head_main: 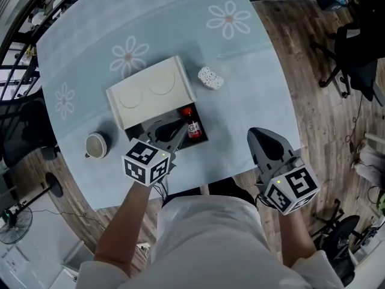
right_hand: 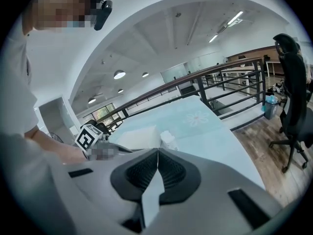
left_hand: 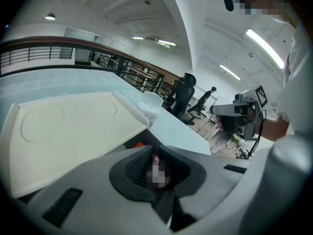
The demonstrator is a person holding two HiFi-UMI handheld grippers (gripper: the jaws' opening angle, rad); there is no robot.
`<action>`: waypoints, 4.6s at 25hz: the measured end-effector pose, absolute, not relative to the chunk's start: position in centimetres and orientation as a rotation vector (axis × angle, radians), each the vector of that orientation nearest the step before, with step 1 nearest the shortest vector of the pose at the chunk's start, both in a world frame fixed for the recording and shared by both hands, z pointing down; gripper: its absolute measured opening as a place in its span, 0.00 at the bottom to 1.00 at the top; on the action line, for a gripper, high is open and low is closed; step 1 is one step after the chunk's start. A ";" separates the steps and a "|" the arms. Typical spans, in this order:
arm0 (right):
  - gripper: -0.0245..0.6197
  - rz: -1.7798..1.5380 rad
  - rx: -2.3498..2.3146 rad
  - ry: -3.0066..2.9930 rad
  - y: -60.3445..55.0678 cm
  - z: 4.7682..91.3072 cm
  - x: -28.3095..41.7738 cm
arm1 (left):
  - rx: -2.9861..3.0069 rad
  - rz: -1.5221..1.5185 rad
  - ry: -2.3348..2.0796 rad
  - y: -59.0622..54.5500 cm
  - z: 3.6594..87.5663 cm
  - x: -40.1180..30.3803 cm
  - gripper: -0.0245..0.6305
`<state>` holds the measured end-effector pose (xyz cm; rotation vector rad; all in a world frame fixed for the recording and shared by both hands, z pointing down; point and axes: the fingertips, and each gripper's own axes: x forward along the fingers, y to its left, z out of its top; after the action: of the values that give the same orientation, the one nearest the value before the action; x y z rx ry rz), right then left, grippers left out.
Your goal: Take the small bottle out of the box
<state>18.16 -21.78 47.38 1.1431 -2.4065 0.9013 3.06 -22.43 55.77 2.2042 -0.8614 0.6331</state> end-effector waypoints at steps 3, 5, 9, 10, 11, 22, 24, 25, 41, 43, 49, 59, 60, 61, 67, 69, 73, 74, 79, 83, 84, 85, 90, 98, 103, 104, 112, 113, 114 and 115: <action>0.07 0.904 1.139 -2.402 -21.9 47.7 17.3 | 2.194 0.639 -0.832 -22.5 56.4 3.0 0.08; 0.07 0.906 1.140 -2.401 -22.1 47.8 16.9 | 2.187 0.640 -0.816 -22.5 56.7 3.1 0.09; 0.07 0.910 1.144 -2.396 -22.2 48.2 16.6 | 2.166 0.633 -0.790 -22.4 57.3 3.3 0.19; 0.07 0.911 1.145 -2.394 -22.2 48.3 16.6 | 2.163 0.632 -0.784 -22.4 57.4 3.4 0.20; 0.07 0.913 1.146 -2.392 -22.2 48.3 16.6 | 2.160 0.632 -0.780 -22.4 57.5 3.4 0.21; 0.07 0.935 1.154 -2.380 -22.3 48.8 16.6 | 2.079 0.689 -0.697 -21.5 59.0 4.0 0.38; 0.07 0.938 1.157 -2.376 -22.2 48.9 16.8 | 2.062 0.694 -0.673 -21.3 59.4 4.4 0.40; 0.07 0.940 1.160 -2.374 -22.2 49.0 16.9 | 2.051 0.694 -0.662 -21.1 59.6 4.5 0.42; 0.07 0.964 1.185 -2.357 -21.9 49.7 18.7 | 1.956 0.785 -0.634 -21.4 61.5 5.3 0.46; 0.07 0.965 1.187 -2.357 -21.9 49.7 18.9 | 1.944 0.781 -0.633 -21.4 61.5 5.4 0.46; 0.07 0.960 1.192 -2.358 -21.7 49.6 19.3 | 1.936 0.763 -0.660 -21.6 61.4 5.6 0.43; 0.07 0.924 1.196 -2.374 -20.7 48.5 18.0 | 1.999 0.715 -0.698 -21.5 59.5 4.6 0.41; 0.07 0.919 1.197 -2.376 -20.6 48.4 17.9 | 2.007 0.704 -0.702 -21.5 59.2 4.5 0.41; 0.07 0.913 1.197 -2.379 -20.6 48.2 17.8 | 2.015 0.693 -0.705 -21.5 58.8 4.5 0.41; 0.07 0.873 1.203 -2.402 -20.6 46.3 16.9 | 2.076 0.609 -0.711 -21.5 55.0 4.4 0.40; 0.07 0.854 1.206 -2.411 -20.7 45.5 16.5 | 2.099 0.571 -0.713 -21.7 53.5 4.3 0.40; 0.07 0.817 1.215 -2.425 -20.7 44.1 15.6 | 2.146 0.492 -0.719 -22.1 50.5 3.6 0.40; 0.07 0.808 1.216 -2.429 -20.7 43.7 15.3 | 2.157 0.472 -0.720 -22.2 49.7 3.4 0.40; 0.07 0.760 1.225 -2.450 -20.7 41.7 14.0 | 2.207 0.379 -0.731 -22.5 46.0 2.2 0.40; 0.07 0.720 1.238 -2.462 -20.7 40.1 13.1 | 2.245 0.332 -0.745 -22.5 43.6 1.2 0.40; 0.07 0.712 1.241 -2.465 -20.6 39.6 12.8 | 2.255 0.321 -0.748 -22.4 42.9 0.9 0.40; 0.07 0.702 1.244 -2.468 -20.5 39.1 12.5 | 2.266 0.310 -0.752 -22.4 42.1 0.5 0.40; 0.07 0.654 1.266 -2.485 -20.3 37.1 11.4 | 2.325 0.253 -0.771 -22.3 38.7 -0.7 0.40; 0.07 0.594 1.291 -2.495 -19.1 34.9 8.5 | 2.385 0.202 -0.786 -21.1 35.1 -4.0 0.40; 0.07 0.564 1.298 -2.507 -19.1 34.1 9.1 | 2.410 0.179 -0.811 -21.0 33.4 -4.0 0.40; 0.07 0.556 1.300 -2.509 -19.0 33.8 9.0 | 2.414 0.176 -0.816 -20.8 33.1 -4.2 0.40; 0.07 0.501 1.309 -2.529 -18.4 32.1 7.8 | 2.444 0.142 -0.844 -19.7 31.0 -6.3 0.39; 0.07 0.495 1.309 -2.532 -18.3 31.9 7.6 | 2.446 0.137 -0.846 -19.6 30.7 -6.4 0.39; 0.07 0.489 1.309 -2.534 -18.2 31.7 7.5 | 2.448 0.133 -0.850 -19.4 30.5 -6.6 0.39; 0.07 0.482 1.309 -2.537 -18.1 31.6 7.4 | 2.451 0.128 -0.853 -19.2 30.3 -6.8 0.39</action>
<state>7.35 -18.14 31.55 1.3091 -2.5372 0.4825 -6.77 -19.20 30.28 2.4510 -0.8533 0.1280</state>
